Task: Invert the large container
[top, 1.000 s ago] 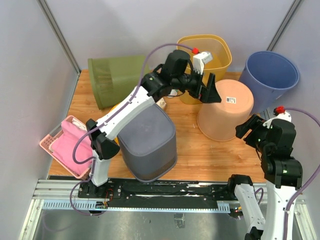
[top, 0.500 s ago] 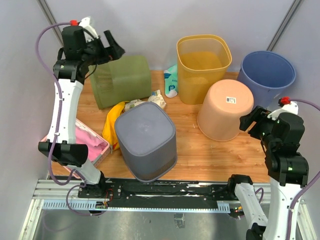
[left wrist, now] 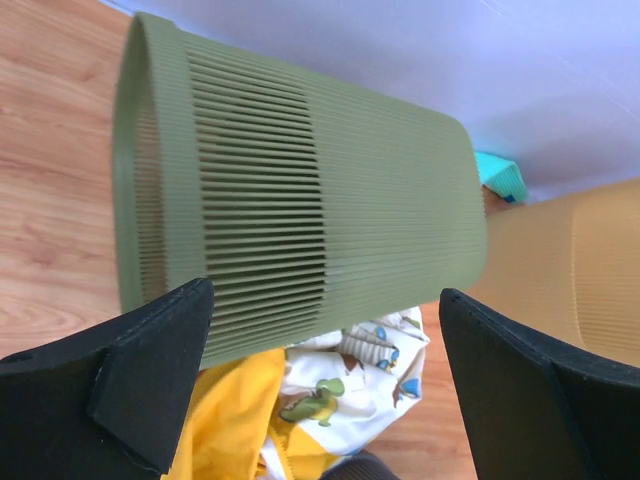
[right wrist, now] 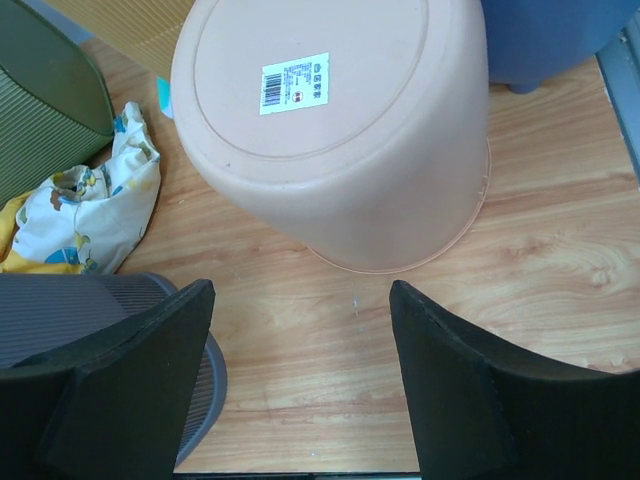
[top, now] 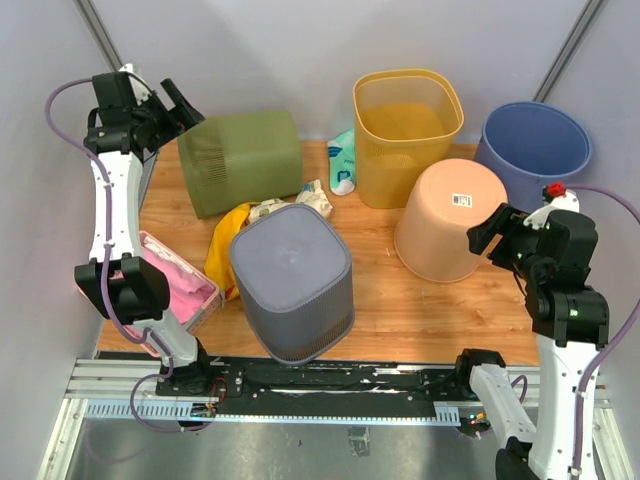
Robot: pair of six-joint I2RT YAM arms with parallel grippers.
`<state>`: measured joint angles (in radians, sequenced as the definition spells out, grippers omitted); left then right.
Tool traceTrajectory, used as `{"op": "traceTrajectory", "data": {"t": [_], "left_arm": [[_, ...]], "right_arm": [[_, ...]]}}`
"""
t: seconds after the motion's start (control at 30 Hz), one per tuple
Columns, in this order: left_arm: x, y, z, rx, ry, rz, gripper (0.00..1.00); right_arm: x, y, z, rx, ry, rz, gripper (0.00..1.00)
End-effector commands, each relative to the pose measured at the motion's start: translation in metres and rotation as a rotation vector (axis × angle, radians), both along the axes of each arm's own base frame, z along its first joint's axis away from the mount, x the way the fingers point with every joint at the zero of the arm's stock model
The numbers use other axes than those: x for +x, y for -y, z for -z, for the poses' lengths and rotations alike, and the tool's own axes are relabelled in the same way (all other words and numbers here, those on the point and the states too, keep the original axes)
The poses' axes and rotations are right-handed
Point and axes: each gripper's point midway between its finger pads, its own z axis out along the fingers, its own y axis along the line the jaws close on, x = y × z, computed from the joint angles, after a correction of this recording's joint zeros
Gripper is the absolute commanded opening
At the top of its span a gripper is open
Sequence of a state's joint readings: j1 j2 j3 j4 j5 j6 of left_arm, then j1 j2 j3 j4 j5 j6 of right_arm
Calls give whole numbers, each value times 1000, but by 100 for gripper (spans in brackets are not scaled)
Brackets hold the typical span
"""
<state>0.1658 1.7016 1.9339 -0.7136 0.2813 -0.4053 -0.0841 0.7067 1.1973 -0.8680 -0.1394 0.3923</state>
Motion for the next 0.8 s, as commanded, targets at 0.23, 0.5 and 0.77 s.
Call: {"op": "traceTrajectory", "data": {"t": [0.23, 0.5, 0.77], "left_arm": [[16, -30, 56, -26, -76, 96, 99], [19, -11, 97, -119, -134, 207, 83], [11, -24, 100, -93, -130, 83, 59]], "right_arm": [[12, -15, -16, 17, 14, -91, 74], [11, -23, -16, 37, 16, -126, 74], [42, -91, -70, 182, 172, -423, 74]]}}
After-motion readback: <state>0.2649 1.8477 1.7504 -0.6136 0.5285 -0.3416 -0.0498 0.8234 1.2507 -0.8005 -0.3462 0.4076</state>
